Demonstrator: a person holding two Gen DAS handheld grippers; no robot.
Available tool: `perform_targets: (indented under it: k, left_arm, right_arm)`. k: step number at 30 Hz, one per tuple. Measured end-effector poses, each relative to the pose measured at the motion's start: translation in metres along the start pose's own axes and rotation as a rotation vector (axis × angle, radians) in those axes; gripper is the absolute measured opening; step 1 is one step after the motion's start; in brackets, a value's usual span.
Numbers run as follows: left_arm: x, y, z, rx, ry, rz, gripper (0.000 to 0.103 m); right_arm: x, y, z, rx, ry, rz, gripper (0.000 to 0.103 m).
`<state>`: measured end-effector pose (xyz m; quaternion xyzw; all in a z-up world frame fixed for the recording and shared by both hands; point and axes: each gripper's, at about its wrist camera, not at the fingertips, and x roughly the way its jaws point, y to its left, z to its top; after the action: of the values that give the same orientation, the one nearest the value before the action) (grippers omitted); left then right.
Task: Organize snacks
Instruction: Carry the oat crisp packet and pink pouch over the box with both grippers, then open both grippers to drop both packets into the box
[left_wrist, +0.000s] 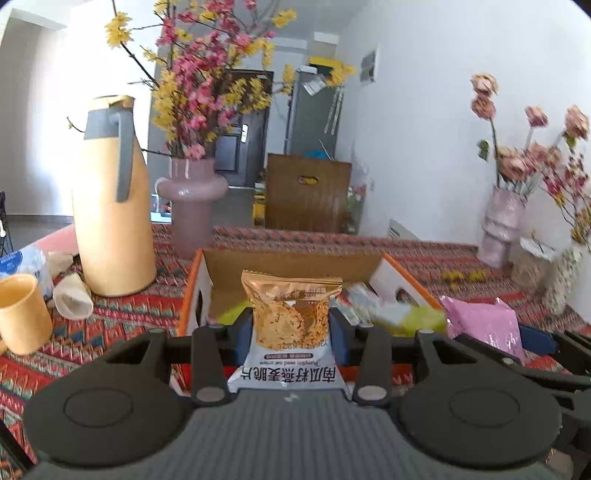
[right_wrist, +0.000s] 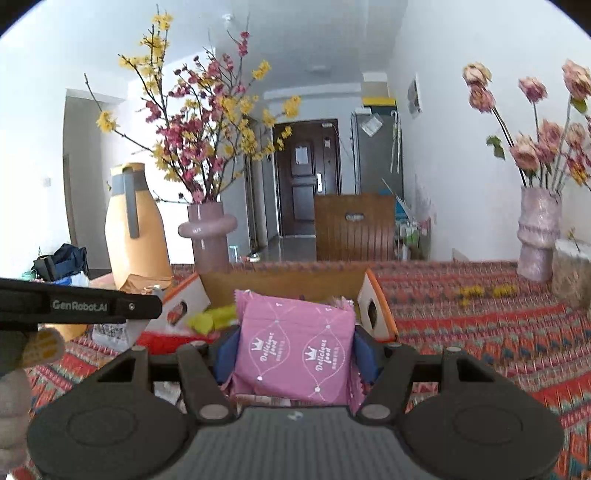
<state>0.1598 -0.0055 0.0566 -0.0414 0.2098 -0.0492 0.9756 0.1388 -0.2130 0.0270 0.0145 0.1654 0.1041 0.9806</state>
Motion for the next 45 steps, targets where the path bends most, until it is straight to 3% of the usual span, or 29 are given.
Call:
perform_targets:
  k: [17,26,32,34,39,41,42,44,45]
  left_arm:
    - [0.071,0.028,0.037,-0.104,-0.03,0.094,0.043]
    - [0.098,0.047,0.021,-0.134,-0.025,0.121,0.043]
    - [0.102,0.048,0.013,-0.126,-0.01,0.109,0.043]
    - [0.099,0.049,0.012,-0.136,-0.025,0.099,0.047]
    - [0.089,0.051,0.012,-0.156,-0.083,0.125,0.096]
    - [0.086,0.051,0.012,-0.165,-0.104,0.134,0.103]
    - [0.085,0.051,0.012,-0.169,-0.111,0.141,0.103]
    - [0.086,0.051,0.011,-0.172,-0.107,0.146,0.103]
    - [0.087,0.051,0.011,-0.175,-0.103,0.15,0.103]
  right_arm:
    - [0.083,0.008,0.048,-0.014,-0.043,-0.023,0.063]
    - [0.115,0.0,0.034,0.026,-0.051,-0.022,0.063]
    - [0.13,-0.002,0.023,0.029,0.006,-0.015,0.063]
    - [0.131,-0.003,0.021,0.032,0.017,-0.011,0.063]
    - [0.128,-0.006,0.018,0.058,0.015,0.005,0.073]
    - [0.123,-0.009,0.02,0.078,-0.002,0.007,0.082]
    - [0.121,-0.01,0.02,0.086,-0.013,0.005,0.092]
    - [0.116,-0.011,0.02,0.103,-0.036,-0.005,0.103]
    - [0.115,-0.011,0.02,0.106,-0.045,-0.009,0.103]
